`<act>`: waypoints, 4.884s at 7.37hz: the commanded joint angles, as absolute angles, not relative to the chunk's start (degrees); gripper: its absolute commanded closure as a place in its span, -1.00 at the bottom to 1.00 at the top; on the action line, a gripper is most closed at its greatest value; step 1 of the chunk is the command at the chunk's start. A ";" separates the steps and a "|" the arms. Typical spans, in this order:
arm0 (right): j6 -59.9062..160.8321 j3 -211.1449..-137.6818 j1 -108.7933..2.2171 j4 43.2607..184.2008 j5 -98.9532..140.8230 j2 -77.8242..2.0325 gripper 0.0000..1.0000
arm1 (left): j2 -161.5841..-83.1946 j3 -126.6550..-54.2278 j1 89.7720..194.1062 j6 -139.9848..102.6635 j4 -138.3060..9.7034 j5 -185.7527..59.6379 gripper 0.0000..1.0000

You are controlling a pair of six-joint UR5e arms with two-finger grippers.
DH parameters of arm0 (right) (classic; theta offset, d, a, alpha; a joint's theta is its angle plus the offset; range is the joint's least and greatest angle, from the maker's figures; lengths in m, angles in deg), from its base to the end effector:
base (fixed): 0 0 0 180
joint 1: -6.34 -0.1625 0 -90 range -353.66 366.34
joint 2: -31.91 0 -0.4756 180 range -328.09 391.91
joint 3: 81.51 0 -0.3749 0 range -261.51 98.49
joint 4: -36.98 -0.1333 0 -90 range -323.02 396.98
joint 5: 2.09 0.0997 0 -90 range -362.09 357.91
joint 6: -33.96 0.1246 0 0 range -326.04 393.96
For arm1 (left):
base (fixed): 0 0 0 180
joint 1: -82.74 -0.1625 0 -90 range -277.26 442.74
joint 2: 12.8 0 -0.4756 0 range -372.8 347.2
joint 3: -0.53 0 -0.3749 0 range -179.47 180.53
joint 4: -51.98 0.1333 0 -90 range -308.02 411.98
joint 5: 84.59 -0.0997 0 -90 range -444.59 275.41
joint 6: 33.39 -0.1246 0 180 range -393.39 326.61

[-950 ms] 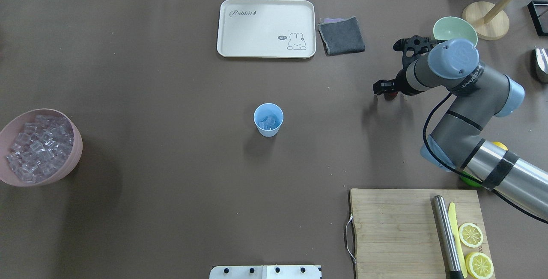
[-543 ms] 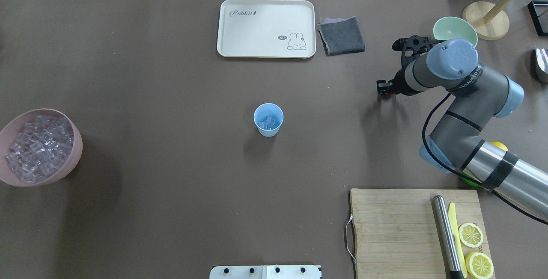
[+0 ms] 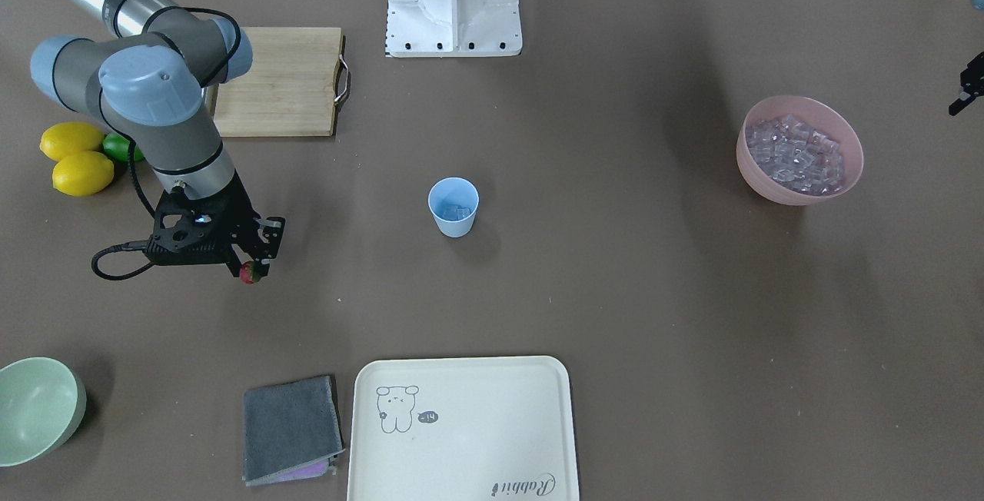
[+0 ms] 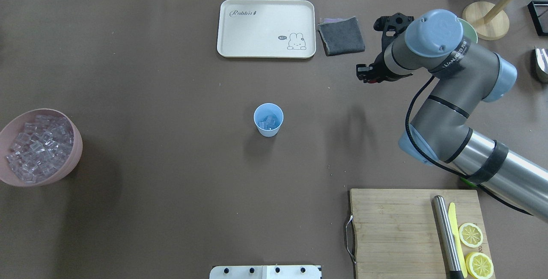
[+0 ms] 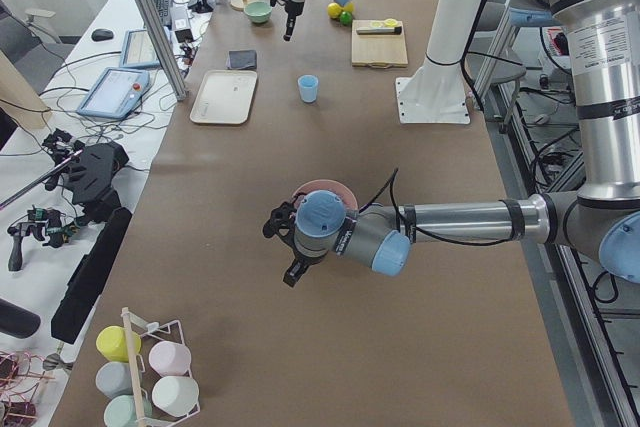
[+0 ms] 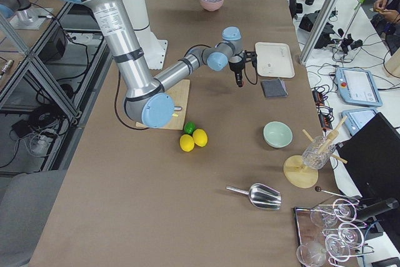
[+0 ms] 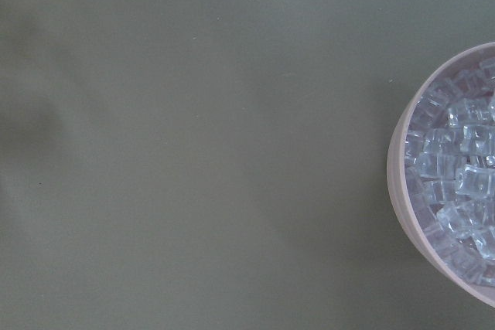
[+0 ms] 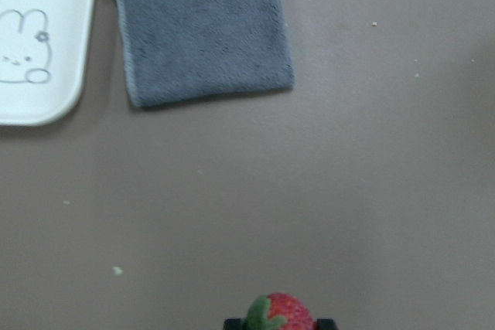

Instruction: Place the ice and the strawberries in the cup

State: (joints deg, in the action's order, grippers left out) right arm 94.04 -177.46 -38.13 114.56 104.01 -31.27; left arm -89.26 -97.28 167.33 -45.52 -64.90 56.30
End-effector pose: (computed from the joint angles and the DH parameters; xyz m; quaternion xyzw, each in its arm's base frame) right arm -0.4197 -0.5503 0.3977 0.1270 -0.3812 0.0624 0.9136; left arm -0.0003 -0.3848 0.6996 0.1902 0.4119 0.2133 0.8653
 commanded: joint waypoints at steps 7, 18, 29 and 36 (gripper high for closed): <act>114.47 -177.84 -19.76 128.92 90.55 -11.51 1.00 | -88.38 -97.21 167.21 -45.52 -68.26 56.30 -0.99; 104.93 -191.19 -34.48 128.38 103.80 -29.68 -1.00 | -87.41 -97.02 166.68 -45.43 -58.72 56.12 -0.99; 38.36 -193.75 -74.24 120.88 125.00 -71.68 -1.00 | -93.92 -106.35 175.47 -72.68 -18.68 46.72 -0.99; 33.91 -191.11 -87.96 129.63 126.50 -72.05 -1.00 | -93.74 -106.26 175.64 -72.77 -18.86 46.81 -0.99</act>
